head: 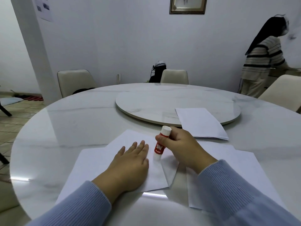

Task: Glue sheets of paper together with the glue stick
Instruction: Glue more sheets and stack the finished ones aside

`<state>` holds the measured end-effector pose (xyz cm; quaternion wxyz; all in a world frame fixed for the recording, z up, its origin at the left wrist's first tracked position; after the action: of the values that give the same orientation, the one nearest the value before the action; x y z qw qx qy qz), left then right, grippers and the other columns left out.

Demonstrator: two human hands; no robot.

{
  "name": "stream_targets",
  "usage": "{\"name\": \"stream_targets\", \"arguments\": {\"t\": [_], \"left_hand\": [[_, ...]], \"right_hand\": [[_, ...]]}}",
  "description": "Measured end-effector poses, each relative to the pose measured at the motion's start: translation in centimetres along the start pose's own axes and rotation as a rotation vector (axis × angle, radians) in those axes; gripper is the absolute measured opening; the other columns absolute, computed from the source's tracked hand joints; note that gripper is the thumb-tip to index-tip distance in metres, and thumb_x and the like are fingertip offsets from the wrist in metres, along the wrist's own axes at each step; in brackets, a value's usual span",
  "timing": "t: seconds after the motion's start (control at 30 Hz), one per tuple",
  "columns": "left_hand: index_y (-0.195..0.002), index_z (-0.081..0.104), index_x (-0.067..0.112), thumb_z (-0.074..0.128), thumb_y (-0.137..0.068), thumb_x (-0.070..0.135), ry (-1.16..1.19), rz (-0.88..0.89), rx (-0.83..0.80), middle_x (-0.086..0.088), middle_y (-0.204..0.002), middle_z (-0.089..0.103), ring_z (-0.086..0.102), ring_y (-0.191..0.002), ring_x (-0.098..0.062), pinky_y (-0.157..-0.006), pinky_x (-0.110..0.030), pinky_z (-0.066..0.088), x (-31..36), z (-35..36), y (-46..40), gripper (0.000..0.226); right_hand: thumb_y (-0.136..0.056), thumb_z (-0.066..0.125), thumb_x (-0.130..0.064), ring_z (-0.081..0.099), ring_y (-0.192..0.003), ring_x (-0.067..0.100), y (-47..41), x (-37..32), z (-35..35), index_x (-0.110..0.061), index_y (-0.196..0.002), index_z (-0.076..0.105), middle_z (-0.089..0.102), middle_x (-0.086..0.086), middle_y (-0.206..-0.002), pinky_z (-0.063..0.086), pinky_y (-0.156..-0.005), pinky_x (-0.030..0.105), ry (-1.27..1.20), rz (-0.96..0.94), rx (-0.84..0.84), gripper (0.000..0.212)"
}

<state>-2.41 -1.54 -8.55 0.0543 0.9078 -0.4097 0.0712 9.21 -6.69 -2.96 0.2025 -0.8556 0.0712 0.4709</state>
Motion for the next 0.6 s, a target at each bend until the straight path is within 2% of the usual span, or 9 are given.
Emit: {"name": "stream_targets", "arguments": {"t": [0.1,0.17,0.23,0.3,0.37,0.43,0.5,0.6], "left_hand": [[-0.15,-0.004,0.027,0.013,-0.099,0.032,0.003,-0.002,0.005,0.009,-0.159,-0.01,-0.01,-0.145,-0.008,-0.118,-0.036,-0.005,-0.1,0.0,-0.1,0.054],[-0.15,-0.004,0.027,0.013,-0.099,0.032,0.01,-0.002,0.006,0.009,-0.159,-0.01,-0.01,-0.145,-0.008,-0.118,-0.036,-0.005,-0.1,0.0,-0.1,0.054],[-0.15,-0.004,0.028,0.014,-0.099,0.032,0.013,-0.004,0.011,0.009,-0.159,-0.01,-0.01,-0.145,-0.008,-0.117,-0.036,-0.006,-0.1,0.0,-0.2,0.054],[-0.15,-0.002,0.028,0.014,-0.098,0.033,0.023,-0.01,0.019,0.01,-0.159,-0.009,-0.009,-0.145,-0.007,-0.117,-0.035,-0.006,-0.2,-0.1,-0.2,0.054],[-0.15,-0.002,0.028,0.014,-0.098,0.033,0.024,-0.008,0.021,0.01,-0.159,-0.008,-0.009,-0.145,-0.008,-0.116,-0.035,-0.006,-0.1,0.0,-0.1,0.054],[-0.15,-0.002,0.027,0.015,-0.099,0.033,0.013,-0.001,0.018,0.009,-0.159,-0.008,-0.008,-0.145,-0.008,-0.117,-0.035,-0.005,0.0,0.0,0.0,0.054],[-0.15,-0.002,0.026,0.015,-0.099,0.034,-0.014,0.028,-0.015,0.008,-0.16,-0.008,-0.009,-0.145,-0.01,-0.117,-0.036,-0.005,0.1,-0.3,0.2,0.054],[-0.15,-0.005,0.03,0.017,-0.1,0.034,-0.062,0.126,-0.153,0.01,-0.159,-0.012,-0.014,-0.145,-0.012,-0.117,-0.039,-0.008,1.1,-0.1,1.2,0.054]], "right_hand": [[-0.086,0.064,-0.034,0.059,-0.075,0.02,0.7,-1.3,0.4,-0.015,-0.082,0.066,0.065,0.007,-0.078,0.049,-0.078,0.039,0.003,-0.052,-0.081,0.019],[-0.086,0.064,-0.03,0.06,-0.078,0.024,1.0,-2.0,0.7,-0.008,-0.086,0.066,0.066,0.014,-0.084,0.049,-0.081,0.041,0.028,-0.088,-0.122,0.022],[-0.086,0.065,-0.03,0.055,-0.069,0.012,1.1,-2.0,1.2,-0.002,-0.086,0.065,0.062,0.01,-0.076,0.047,-0.073,0.033,0.035,-0.063,-0.204,0.028],[-0.085,0.066,-0.028,0.053,-0.066,0.004,1.3,-1.7,1.7,-0.004,-0.082,0.065,0.062,0.002,-0.075,0.043,-0.067,0.023,-0.014,-0.015,-0.313,0.025],[-0.082,0.068,-0.027,0.054,-0.065,0.005,1.8,-1.7,2.1,-0.008,-0.081,0.068,0.064,0.0,-0.074,0.043,-0.063,0.02,-0.051,0.016,-0.424,0.019],[-0.076,0.069,-0.028,0.054,-0.068,0.015,2.1,-1.4,2.4,-0.001,-0.083,0.069,0.065,0.006,-0.075,0.045,-0.061,0.021,-0.161,0.049,-0.475,0.027],[-0.074,0.074,-0.031,0.051,-0.067,0.022,1.5,-0.6,1.9,0.001,-0.085,0.067,0.065,0.011,-0.075,0.045,-0.057,0.023,-0.447,0.142,-0.355,0.035],[-0.083,0.064,-0.037,0.052,-0.058,0.018,0.5,3.1,0.9,-0.009,-0.084,0.061,0.063,0.009,-0.071,0.045,-0.057,0.029,-0.925,0.397,0.038,0.028]]}}
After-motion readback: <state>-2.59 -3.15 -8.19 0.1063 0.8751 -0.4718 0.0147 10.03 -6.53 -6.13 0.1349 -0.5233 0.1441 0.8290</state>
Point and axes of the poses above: each hand's wrist, its own y-axis away from the middle knuckle, its own z-axis out of the palm, x = y × z, the point moved 9 cm from there along -y, towards the middle knuckle
